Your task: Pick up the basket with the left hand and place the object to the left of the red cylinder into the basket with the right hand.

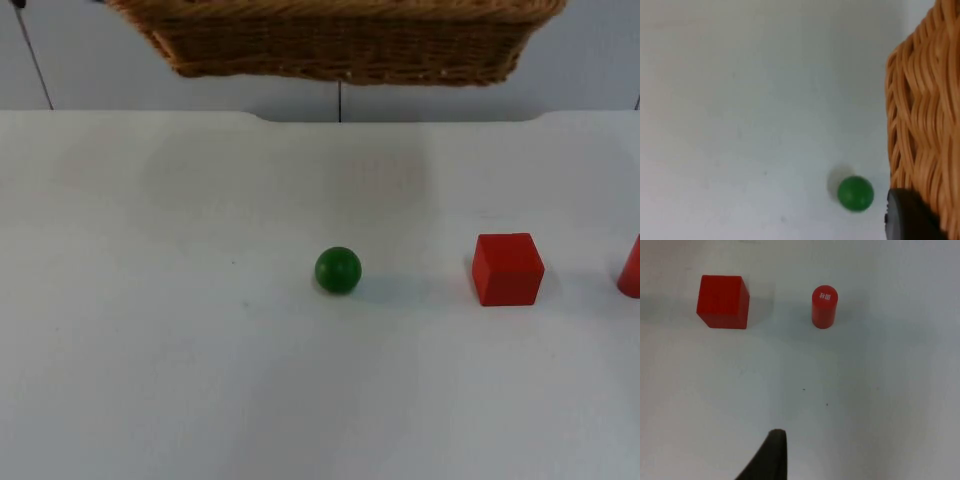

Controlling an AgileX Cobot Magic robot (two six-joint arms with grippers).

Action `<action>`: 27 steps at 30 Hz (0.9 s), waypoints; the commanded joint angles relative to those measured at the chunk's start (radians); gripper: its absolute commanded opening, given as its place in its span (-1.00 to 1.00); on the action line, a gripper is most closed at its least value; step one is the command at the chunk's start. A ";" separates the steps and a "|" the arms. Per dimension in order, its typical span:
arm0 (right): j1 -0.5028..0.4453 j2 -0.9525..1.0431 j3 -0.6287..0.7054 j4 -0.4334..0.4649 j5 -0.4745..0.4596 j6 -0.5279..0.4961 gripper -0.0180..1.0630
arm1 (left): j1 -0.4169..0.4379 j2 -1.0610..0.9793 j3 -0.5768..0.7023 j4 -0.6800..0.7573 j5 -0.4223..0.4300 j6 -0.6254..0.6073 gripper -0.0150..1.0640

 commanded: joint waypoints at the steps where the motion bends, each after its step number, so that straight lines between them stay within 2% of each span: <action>1: -0.005 0.000 -0.008 0.000 -0.002 -0.012 0.98 | 0.045 -0.162 0.258 -0.138 -0.154 0.097 -0.98; 2: -0.005 0.000 -0.008 0.000 -0.002 -0.012 0.98 | 0.045 -0.162 0.258 -0.138 -0.154 0.097 -0.98; 5: -0.005 0.000 -0.008 0.014 -0.002 -0.012 0.98 | 0.135 -0.316 0.520 -0.187 -0.241 0.159 -0.98; 7: -0.005 0.000 -0.008 0.025 -0.002 -0.012 0.98 | 0.149 -0.334 0.554 -0.187 -0.250 0.159 -0.98; 9: -0.005 0.000 -0.008 0.029 -0.002 -0.022 0.98 | 0.209 -0.401 0.684 -0.182 -0.296 0.159 -0.98; 11: -0.005 0.000 -0.008 0.029 -0.002 -0.023 0.98 | 0.242 -0.437 0.764 -0.182 -0.332 0.159 -0.98; 12: -0.005 0.000 -0.008 0.029 -0.002 -0.023 0.98 | 0.242 -0.437 0.764 -0.182 -0.332 0.159 -0.98; 14: -0.005 0.000 -0.008 0.043 -0.002 -0.028 0.98 | 0.303 -0.480 0.870 -0.180 -0.378 0.159 -0.98; 17: -0.005 0.000 -0.008 0.155 -0.006 -0.135 0.98 | 0.372 -0.500 0.945 -0.194 -0.432 0.159 -0.98; 18: -0.005 0.000 -0.008 0.155 -0.006 -0.135 0.98 | 0.372 -0.500 0.945 -0.194 -0.432 0.159 -0.98; 21: -0.005 0.000 -0.008 0.253 -0.004 -0.255 0.98 | 0.430 -0.500 0.984 -0.231 -0.481 0.201 -0.98; 27: -0.005 0.000 -0.008 0.346 0.000 -0.371 0.98 | 0.472 -0.500 0.988 -0.290 -0.549 0.246 -0.98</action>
